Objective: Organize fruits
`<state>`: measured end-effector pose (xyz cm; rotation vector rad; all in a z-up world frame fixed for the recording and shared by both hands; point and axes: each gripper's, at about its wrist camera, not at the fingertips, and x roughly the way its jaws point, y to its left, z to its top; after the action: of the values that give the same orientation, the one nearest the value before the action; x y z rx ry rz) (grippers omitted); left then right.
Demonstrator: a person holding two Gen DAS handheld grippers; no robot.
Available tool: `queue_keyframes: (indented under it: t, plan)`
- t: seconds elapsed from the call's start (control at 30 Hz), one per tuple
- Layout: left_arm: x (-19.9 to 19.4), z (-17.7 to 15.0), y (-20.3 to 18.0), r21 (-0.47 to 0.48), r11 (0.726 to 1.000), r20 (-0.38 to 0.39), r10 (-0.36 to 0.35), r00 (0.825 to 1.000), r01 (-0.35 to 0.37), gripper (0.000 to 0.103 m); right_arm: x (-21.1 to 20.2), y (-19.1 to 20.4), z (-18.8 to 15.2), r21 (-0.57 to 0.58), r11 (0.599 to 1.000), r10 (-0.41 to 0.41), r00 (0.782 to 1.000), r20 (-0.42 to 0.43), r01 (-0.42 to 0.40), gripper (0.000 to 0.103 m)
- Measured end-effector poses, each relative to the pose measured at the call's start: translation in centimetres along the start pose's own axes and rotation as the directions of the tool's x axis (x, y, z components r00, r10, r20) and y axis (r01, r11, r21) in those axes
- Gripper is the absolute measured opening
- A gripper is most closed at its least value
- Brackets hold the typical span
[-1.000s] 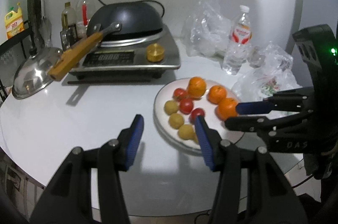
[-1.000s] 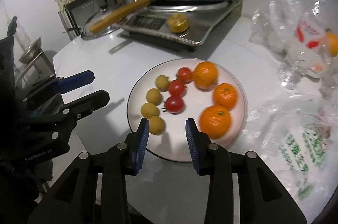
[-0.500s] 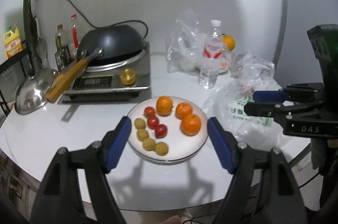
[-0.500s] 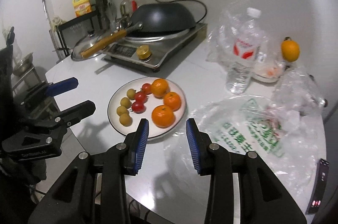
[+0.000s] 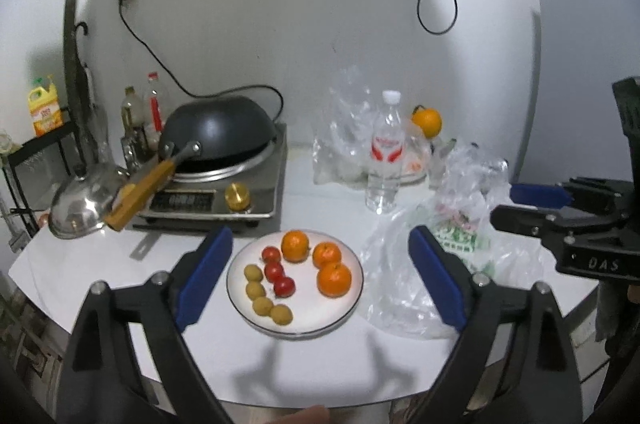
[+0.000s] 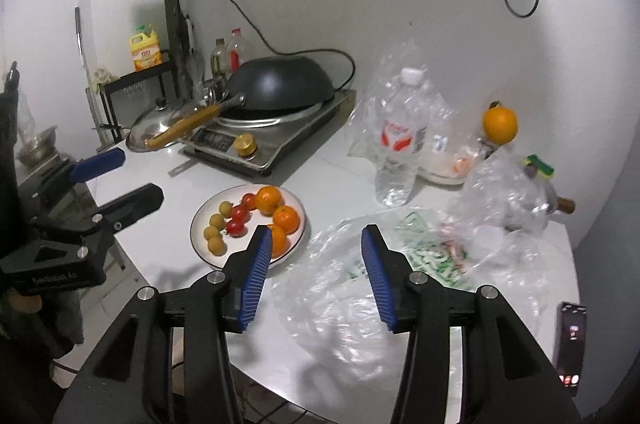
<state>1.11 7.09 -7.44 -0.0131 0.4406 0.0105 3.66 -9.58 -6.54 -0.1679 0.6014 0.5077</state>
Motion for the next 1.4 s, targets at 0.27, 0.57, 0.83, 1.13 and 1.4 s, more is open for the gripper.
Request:
queue_keyframes:
  t: [0.27, 0.57, 0.83, 1.13, 1.4]
  plan:
    - [-2.7, 2.4, -1.7, 0.001, 0.999, 0.094, 0.033, 0.995, -0.033, 0.092, -3.7, -1.4, 1.1, -0.001, 0.999, -0.041, 0.995, 0.096, 0.041, 0.056]
    - [-4.7, 4.7, -4.3, 0.044, 0.999, 0.174, 0.019, 0.984, -0.028, 0.1, -6.6, -2.5, 2.7, -0.003, 0.996, -0.084, 0.98, 0.182, 0.086, 0.062]
    - [-5.6, 6.3, -5.7, 0.059, 0.998, 0.219, -0.01, 0.976, -0.003, 0.1, -8.6, -3.1, 3.6, -0.008, 0.992, -0.123, 0.963, 0.241, 0.128, 0.063]
    - [-6.1, 7.3, -6.9, 0.09, 0.996, 0.251, -0.014, 0.968, -0.009, 0.1, -9.9, -4.2, 4.2, 0.006, 0.989, -0.141, 0.95, 0.28, 0.145, 0.064]
    - [-6.5, 7.7, -7.2, 0.096, 0.995, 0.26, -0.018, 0.965, -0.007, 0.1, -10.3, -4.4, 4.2, 0.004, 0.991, -0.127, 0.948, 0.293, 0.132, 0.064]
